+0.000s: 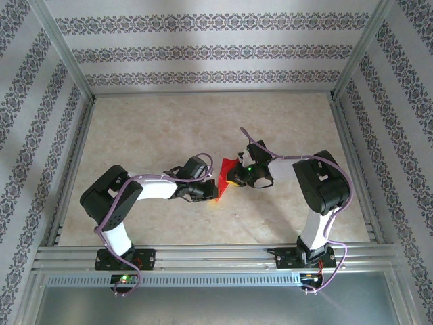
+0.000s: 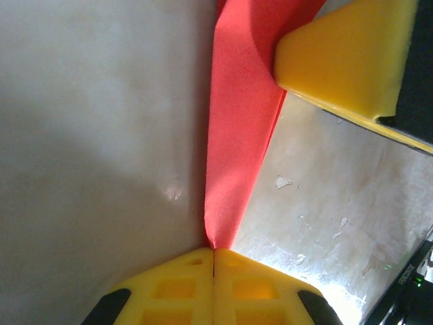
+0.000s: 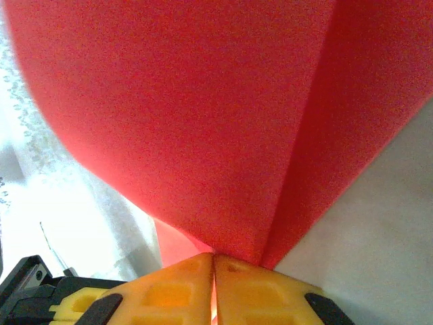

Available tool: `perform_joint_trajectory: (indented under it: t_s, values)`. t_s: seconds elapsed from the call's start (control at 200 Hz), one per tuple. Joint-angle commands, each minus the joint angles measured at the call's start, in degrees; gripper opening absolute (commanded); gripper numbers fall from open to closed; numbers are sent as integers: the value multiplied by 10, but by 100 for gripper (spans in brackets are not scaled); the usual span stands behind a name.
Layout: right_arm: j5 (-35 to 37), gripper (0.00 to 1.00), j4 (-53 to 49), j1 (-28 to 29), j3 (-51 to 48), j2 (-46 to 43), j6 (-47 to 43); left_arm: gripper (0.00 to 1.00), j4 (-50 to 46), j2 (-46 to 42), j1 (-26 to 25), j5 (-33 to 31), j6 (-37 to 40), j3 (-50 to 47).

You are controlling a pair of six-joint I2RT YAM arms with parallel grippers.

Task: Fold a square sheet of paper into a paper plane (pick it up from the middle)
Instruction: Fold the wing for the fifth time at the center of the table.

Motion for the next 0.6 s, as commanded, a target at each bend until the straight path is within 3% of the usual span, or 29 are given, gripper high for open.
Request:
perform_joint_trajectory:
  t_s: [0.0,0.23,0.595]
  values:
    - [55,13,-44,8,-6,36,3,10,-82,-10,-6,-22,27,19]
    - [60,12,-56,7,-4,34,-2,24,-162,-104,0,-102,48,50]
    - [61,12,-58,7,-1,36,-1,11,-23,-15,-12,-18,-21,67]
